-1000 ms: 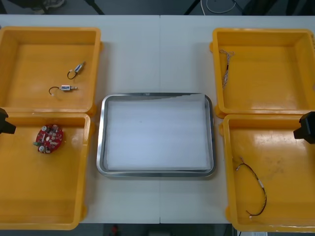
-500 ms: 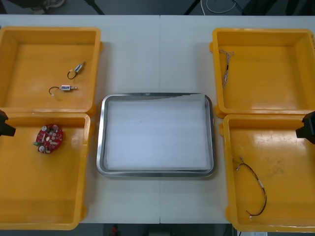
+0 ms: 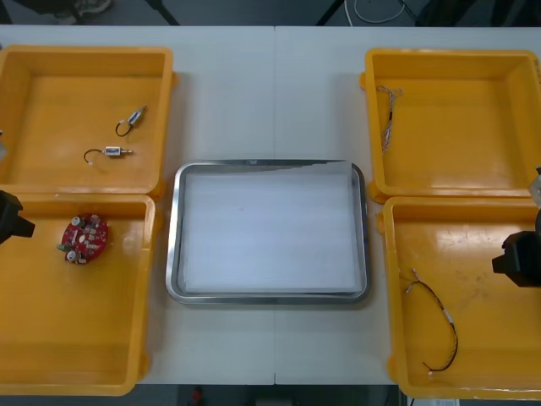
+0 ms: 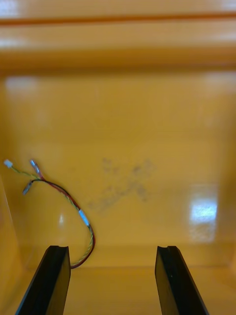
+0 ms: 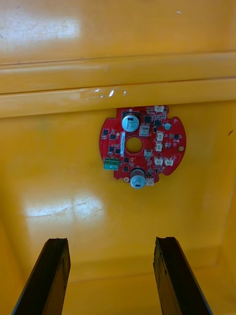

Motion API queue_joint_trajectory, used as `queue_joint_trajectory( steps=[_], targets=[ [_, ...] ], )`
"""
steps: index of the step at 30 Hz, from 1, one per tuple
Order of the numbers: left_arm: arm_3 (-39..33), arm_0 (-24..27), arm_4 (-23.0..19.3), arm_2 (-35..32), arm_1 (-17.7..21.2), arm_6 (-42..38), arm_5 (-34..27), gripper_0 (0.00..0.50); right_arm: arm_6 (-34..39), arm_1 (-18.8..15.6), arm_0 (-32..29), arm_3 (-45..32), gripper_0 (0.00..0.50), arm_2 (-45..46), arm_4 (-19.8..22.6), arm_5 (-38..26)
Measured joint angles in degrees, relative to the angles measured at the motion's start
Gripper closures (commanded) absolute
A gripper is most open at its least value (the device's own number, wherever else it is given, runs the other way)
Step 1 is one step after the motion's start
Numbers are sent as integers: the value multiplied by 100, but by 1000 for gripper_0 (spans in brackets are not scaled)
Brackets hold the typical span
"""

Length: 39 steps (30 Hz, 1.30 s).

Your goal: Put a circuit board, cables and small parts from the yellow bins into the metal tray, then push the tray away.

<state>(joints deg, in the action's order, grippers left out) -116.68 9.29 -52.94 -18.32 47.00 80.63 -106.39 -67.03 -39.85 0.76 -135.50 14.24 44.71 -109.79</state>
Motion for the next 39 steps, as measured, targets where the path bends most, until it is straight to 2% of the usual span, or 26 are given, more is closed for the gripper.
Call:
queue_joint_trajectory(
  steps=[7,14,27,33,39],
  targets=[
    [0,-263,0,256,0,0,583,0,-1,338,-596,-76,0,-18,-272,583],
    [6,-556,1,562,0,0,1062,0,-2,354,-1004,-81,0,-552,-1077,1522],
    [380,-697,53,1091,0,0,1897,0,-1,354,-1603,40,0,-1512,-1886,2749],
    [534,-718,122,1288,0,-2,2233,0,-1,354,-1658,491,0,-1867,-2128,3189],
    [766,-724,172,1516,0,-8,2506,0,-1,354,-1664,943,0,-2088,-2141,3638]
  ],
)
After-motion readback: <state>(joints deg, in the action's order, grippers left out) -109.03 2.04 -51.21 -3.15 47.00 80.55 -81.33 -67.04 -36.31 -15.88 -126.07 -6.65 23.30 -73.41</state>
